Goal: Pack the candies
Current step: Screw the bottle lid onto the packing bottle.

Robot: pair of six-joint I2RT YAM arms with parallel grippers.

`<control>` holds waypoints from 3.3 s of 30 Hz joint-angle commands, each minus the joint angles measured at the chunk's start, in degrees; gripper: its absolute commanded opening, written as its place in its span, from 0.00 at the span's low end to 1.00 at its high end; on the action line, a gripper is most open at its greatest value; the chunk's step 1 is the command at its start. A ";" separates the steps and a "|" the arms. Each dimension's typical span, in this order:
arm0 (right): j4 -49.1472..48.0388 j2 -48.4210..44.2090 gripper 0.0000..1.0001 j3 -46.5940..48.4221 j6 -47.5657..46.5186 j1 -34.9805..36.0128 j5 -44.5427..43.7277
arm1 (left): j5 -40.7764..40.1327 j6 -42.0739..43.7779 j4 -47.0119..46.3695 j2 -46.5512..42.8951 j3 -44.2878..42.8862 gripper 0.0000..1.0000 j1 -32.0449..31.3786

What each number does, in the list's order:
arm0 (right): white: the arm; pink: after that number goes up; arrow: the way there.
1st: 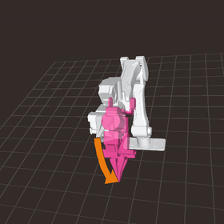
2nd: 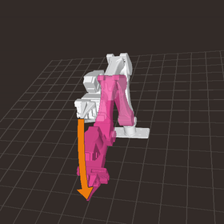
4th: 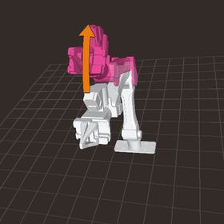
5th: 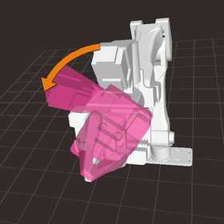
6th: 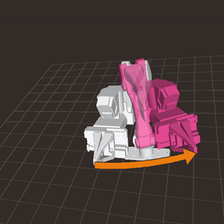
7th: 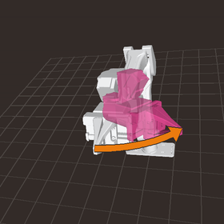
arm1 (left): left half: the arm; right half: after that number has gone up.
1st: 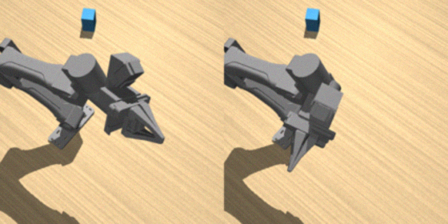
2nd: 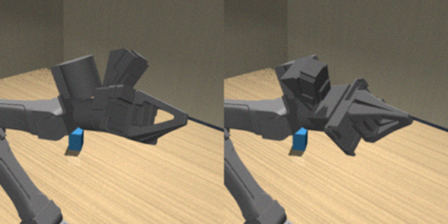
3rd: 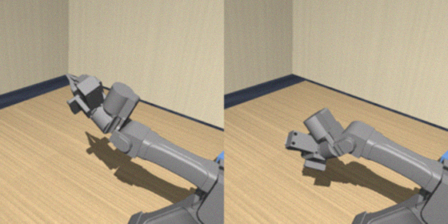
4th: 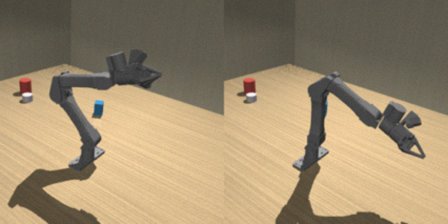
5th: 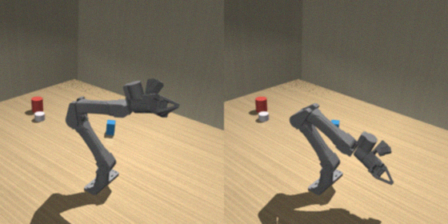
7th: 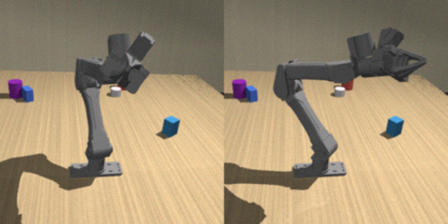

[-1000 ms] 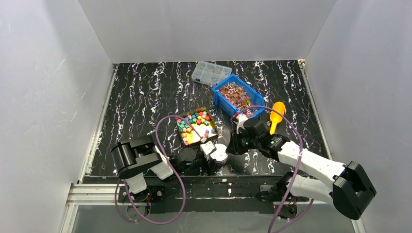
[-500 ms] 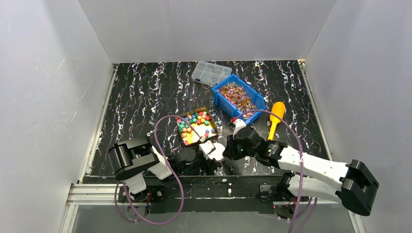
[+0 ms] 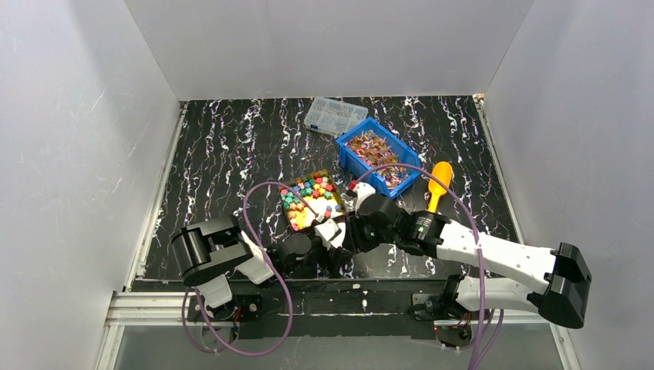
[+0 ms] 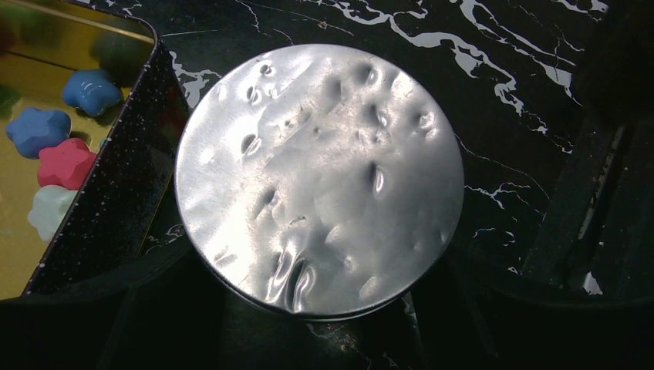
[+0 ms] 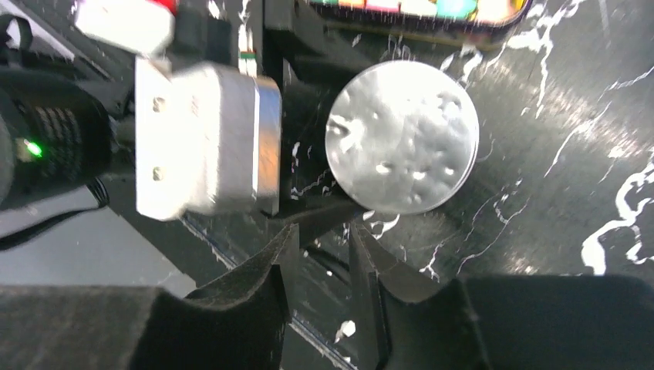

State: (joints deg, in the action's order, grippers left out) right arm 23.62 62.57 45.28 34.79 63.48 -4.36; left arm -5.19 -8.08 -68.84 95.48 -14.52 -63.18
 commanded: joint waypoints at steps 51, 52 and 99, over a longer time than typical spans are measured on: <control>-11.04 16.06 0.23 0.33 -15.48 -17.87 18.76 | 0.11 -0.45 12.81 -2.12 1.83 0.37 0.62; -10.94 15.95 0.21 0.07 -15.44 -17.87 19.22 | -0.12 -0.45 12.89 -2.26 1.79 0.37 0.67; -4.89 -8.89 0.20 -12.53 6.47 0.24 4.73 | -4.91 -1.23 24.54 -7.33 -1.69 0.36 4.07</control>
State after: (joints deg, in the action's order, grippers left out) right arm 13.19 55.59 29.45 39.55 63.66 -1.96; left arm -6.37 -7.84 -53.74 88.38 -16.97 -59.99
